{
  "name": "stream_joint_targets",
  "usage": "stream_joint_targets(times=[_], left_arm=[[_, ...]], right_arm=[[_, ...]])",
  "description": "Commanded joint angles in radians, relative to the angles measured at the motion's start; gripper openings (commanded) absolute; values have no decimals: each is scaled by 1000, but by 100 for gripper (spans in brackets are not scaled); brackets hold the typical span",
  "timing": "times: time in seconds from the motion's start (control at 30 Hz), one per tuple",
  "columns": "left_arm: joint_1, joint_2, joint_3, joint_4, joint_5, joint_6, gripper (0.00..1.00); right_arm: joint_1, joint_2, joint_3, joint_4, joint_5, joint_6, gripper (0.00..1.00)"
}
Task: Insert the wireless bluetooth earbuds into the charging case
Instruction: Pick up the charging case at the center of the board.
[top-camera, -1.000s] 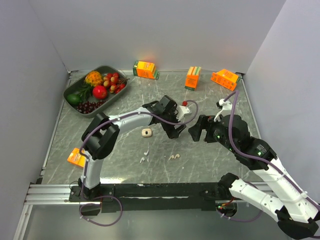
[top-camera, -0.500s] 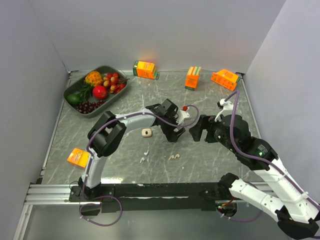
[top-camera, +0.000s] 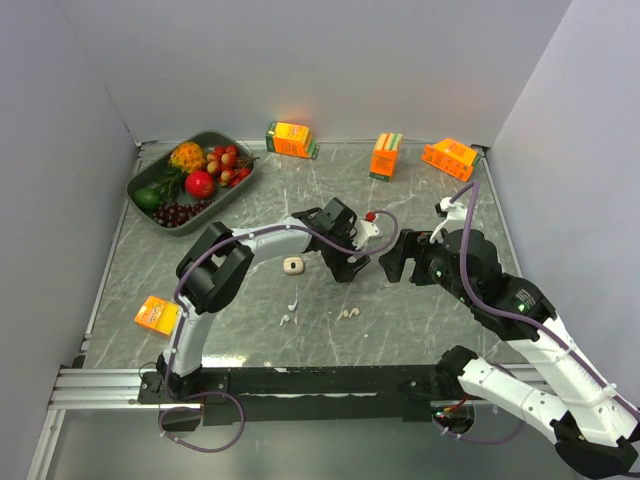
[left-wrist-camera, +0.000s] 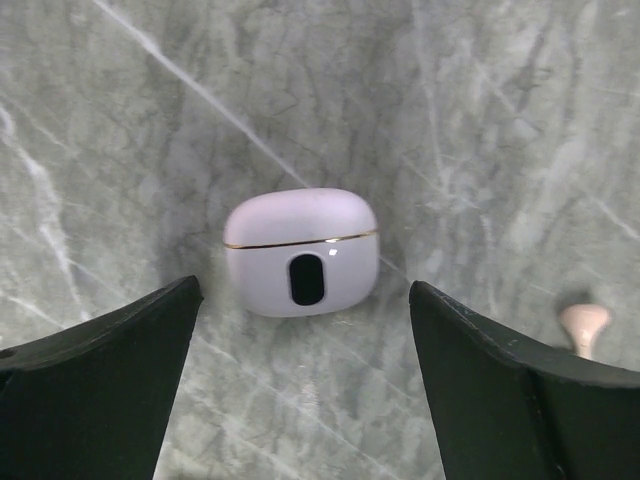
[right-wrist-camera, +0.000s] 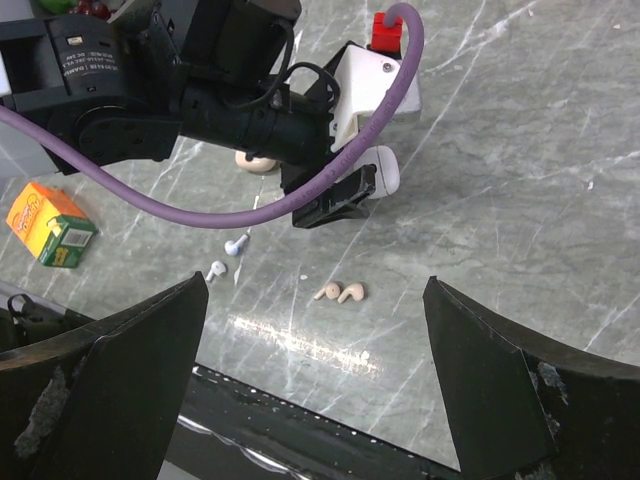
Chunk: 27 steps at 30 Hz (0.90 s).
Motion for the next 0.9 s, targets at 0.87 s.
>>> stream_joint_targets(times=[0.87], left_arm=[[-63,32,-39,64,-183,71,87]], right_arm=[[3,-54,-6,-27,39,10,97]])
